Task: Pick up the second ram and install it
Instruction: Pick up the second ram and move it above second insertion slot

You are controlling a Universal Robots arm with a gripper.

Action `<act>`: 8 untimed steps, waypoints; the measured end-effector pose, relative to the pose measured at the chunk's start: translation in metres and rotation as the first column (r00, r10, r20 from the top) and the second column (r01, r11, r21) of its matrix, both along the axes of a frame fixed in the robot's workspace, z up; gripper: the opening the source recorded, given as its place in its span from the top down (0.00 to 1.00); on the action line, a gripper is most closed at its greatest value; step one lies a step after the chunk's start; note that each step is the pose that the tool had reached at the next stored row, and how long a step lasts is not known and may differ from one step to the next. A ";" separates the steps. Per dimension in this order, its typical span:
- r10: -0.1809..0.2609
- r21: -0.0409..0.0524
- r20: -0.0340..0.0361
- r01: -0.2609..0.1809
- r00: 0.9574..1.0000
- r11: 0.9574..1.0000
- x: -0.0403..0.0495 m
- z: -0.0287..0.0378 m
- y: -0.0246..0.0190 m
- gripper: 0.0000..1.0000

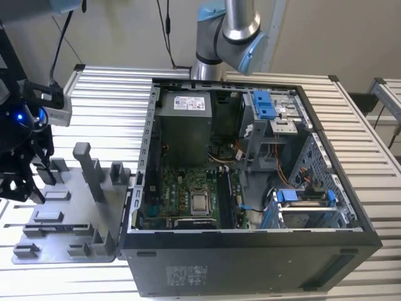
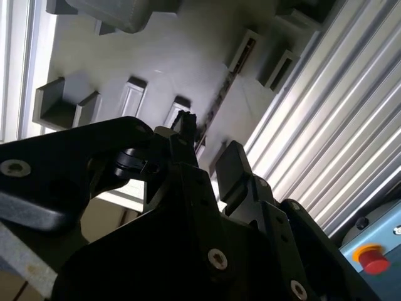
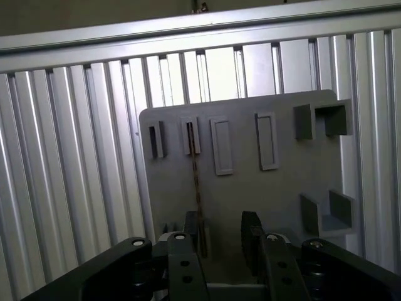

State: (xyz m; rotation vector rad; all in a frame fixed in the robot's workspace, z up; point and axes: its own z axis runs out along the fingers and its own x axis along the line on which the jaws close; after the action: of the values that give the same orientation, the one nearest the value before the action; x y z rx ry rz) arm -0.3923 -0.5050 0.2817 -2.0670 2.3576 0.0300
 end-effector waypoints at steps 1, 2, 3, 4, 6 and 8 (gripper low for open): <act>0.000 0.000 0.000 0.000 1.000 1.000 0.0000 -0.0006 -0.0002 0.58; 0.000 0.000 0.000 0.000 1.000 1.000 0.0000 -0.0011 -0.0003 0.58; 0.000 0.000 0.000 0.000 1.000 1.000 0.0000 -0.0014 -0.0003 0.58; 0.000 0.000 0.000 0.000 1.000 1.000 0.0000 -0.0016 -0.0004 0.58; 0.000 0.000 0.000 0.000 1.000 1.000 0.0000 -0.0030 -0.0006 0.58; 0.000 0.000 0.001 0.000 1.000 1.000 -0.0004 -0.0045 -0.0016 0.58</act>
State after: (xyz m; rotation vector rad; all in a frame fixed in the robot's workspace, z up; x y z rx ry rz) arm -0.3927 -0.5066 0.2772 -2.0667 2.3570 0.0288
